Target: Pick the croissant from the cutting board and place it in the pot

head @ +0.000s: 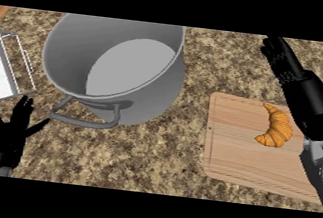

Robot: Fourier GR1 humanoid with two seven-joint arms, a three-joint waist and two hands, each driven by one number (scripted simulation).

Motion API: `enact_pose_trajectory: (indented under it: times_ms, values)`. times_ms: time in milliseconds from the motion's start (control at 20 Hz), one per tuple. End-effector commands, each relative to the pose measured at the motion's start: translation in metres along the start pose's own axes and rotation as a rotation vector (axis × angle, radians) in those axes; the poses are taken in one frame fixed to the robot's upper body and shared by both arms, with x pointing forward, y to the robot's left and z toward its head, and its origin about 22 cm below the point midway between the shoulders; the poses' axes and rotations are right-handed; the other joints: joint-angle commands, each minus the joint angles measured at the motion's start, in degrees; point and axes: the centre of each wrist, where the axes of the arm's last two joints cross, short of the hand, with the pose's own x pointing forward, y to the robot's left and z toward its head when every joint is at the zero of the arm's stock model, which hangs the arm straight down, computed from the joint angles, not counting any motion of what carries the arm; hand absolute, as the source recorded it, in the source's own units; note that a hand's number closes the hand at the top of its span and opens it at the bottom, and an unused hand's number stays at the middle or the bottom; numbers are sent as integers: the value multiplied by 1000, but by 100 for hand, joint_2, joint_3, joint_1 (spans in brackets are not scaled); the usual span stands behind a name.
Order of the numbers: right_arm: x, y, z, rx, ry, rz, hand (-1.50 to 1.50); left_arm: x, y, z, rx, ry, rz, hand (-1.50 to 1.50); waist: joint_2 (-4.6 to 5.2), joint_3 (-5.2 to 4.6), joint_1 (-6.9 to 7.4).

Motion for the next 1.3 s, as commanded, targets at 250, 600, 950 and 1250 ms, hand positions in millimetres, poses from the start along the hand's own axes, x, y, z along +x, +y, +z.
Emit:
enact_pose_trajectory:
  times_ms: [250, 600, 950, 1250]
  values:
    - [-113, -68, 108, -739, 709, -86, 150, 23, 40, 4, 84, -213, -134, 0, -119, 129, -818]
    - [-122, -56, 170, -939, 567, 654, -150, 17, 32, 13, -35, -223, -190, 0, -198, 58, -449]
    - [-80, -25, 167, -879, 751, 620, -150, 57, 22, 7, -111, -274, -222, 0, -127, 57, -23]
    - [-31, -61, 114, -685, 893, 625, -150, 55, 11, -6, -130, -269, -222, 0, -111, 61, 21]
